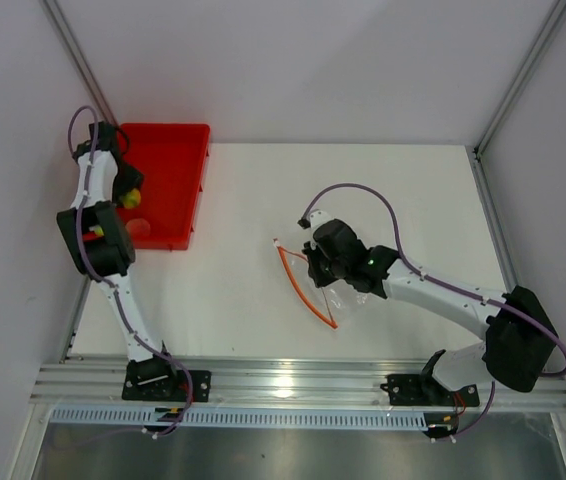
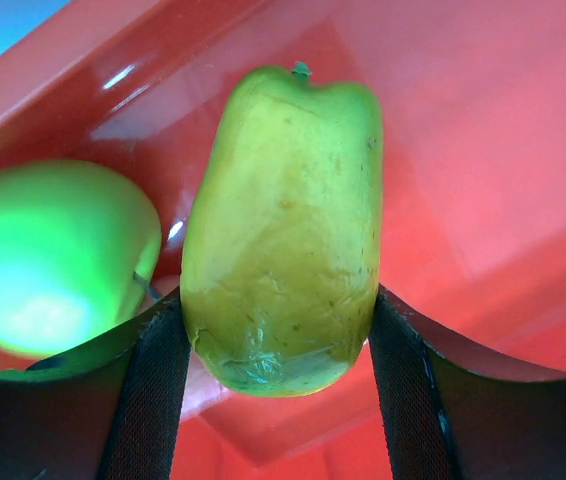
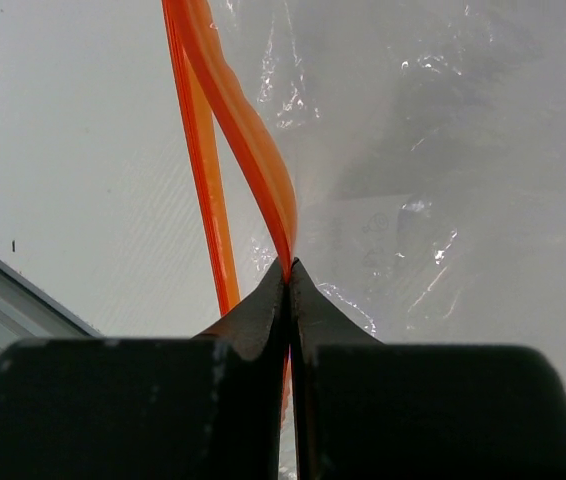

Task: Place the food in the zip-top bag and seal the zipper
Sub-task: Pick up the fake fruit from the bin, then place the fake fruit in the zipper food storage bag.

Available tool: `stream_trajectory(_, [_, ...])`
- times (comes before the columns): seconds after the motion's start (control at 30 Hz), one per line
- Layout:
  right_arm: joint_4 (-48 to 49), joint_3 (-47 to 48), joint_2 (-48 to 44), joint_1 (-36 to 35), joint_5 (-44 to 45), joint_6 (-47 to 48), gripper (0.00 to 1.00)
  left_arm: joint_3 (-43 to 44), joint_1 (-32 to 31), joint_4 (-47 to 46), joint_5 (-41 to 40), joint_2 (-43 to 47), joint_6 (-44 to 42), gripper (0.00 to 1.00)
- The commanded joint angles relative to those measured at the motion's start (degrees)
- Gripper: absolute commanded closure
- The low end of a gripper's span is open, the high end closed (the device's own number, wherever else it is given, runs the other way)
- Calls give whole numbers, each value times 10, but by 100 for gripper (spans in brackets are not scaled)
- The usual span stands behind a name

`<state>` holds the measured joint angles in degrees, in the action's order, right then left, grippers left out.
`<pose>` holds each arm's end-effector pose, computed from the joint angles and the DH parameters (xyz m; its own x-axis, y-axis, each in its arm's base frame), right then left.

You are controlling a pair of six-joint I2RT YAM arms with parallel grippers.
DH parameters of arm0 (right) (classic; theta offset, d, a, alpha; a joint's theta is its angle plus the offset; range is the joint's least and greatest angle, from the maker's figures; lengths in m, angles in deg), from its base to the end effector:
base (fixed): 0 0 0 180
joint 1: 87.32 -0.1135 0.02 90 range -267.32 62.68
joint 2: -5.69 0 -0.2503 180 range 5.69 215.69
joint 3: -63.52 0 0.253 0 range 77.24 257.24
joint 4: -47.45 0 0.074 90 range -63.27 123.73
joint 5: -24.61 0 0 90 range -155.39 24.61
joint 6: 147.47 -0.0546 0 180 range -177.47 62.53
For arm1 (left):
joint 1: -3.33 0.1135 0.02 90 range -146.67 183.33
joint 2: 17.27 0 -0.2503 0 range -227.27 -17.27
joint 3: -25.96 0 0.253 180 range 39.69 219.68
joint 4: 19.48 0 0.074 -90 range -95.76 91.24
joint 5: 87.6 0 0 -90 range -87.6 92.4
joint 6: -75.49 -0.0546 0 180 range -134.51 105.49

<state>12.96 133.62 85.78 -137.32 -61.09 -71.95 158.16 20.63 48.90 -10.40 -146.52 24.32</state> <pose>0.2074 0.2408 0.2262 -0.6185 -0.3492 -0.7040 -0.5937 0.7945 0.1275 0.4584 0.1555 0.2046 -0.4395 -0.7773 -0.4503 -0.8389 0.5344 -0.1038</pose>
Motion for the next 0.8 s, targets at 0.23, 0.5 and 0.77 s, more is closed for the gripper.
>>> stream_trajectory(0.23, [-34, 51, -22, -4, 35, 2, 100, -283, -52, -175, 73, 285, 8, 99])
stream_trajectory(0.5, [-59, 68, -36, -4, 34, -2, 100, -494, -155, -280, 161, 545, 10, 99])
stream_trajectory(0.77, [-72, 78, -38, -8, 22, -16, 100, -668, -340, -411, 296, 724, 21, 99])
